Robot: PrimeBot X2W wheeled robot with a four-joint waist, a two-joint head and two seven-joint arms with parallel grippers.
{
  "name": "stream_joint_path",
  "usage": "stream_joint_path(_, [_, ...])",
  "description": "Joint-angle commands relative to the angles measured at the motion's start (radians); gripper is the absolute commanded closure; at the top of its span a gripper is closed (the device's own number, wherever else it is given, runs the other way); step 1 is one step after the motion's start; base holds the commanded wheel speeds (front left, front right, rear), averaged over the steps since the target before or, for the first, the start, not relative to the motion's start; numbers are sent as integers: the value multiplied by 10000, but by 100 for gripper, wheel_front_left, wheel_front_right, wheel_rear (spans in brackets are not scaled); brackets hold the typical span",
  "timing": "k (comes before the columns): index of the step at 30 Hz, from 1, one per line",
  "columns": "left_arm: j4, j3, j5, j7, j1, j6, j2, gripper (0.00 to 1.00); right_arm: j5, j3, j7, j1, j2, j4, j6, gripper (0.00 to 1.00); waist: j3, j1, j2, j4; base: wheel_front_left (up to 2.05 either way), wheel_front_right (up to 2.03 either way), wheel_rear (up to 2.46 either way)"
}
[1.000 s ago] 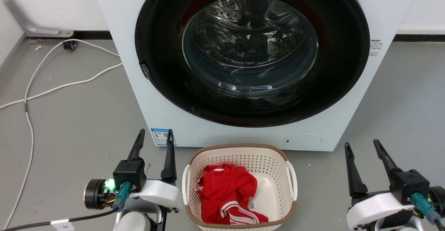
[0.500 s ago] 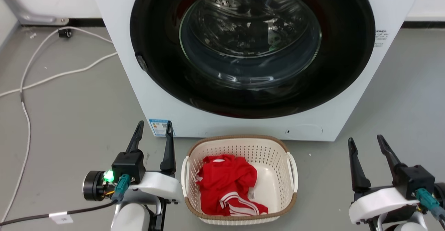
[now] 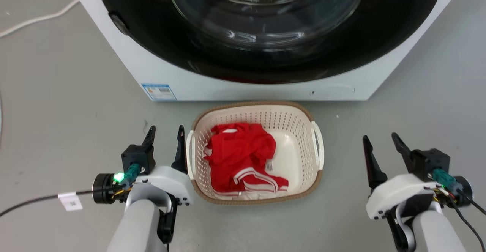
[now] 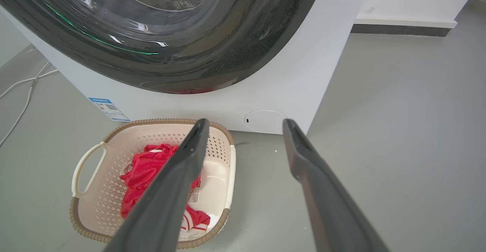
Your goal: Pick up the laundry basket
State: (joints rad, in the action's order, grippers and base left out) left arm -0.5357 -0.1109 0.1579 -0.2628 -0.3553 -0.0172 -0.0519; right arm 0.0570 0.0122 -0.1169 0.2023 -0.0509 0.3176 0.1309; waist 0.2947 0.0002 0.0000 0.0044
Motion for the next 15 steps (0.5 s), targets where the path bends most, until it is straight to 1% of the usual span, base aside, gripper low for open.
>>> stream_joint_path(1, [-347, 40, 68, 44, -385, 63, -71, 0, 69, -83, 113, 380, 13, 265, -3, 0, 636, -2, 0, -190, 0, 0, 0])
stream_joint_path(10, [-2742, 208, 552, 733, -1937, 500, -326, 0, 582, -703, 497, 2045, -2, 2366, -3, 0, 2114, -2, 0, -375, 0, 0, 0])
stream_joint_path(11, [-2742, 208, 552, 733, -1937, 500, -326, 0, 582, -703, 497, 2045, -2, 2366, -3, 0, 2114, -2, 0, -375, 0, 0, 0])
stream_joint_path(15, [-3611, 341, 778, 975, -2667, 625, -487, 0, 971, -1127, 485, 2936, -60, 3235, -3, 0, 2740, -2, 0, -466, 0, 0, 0])
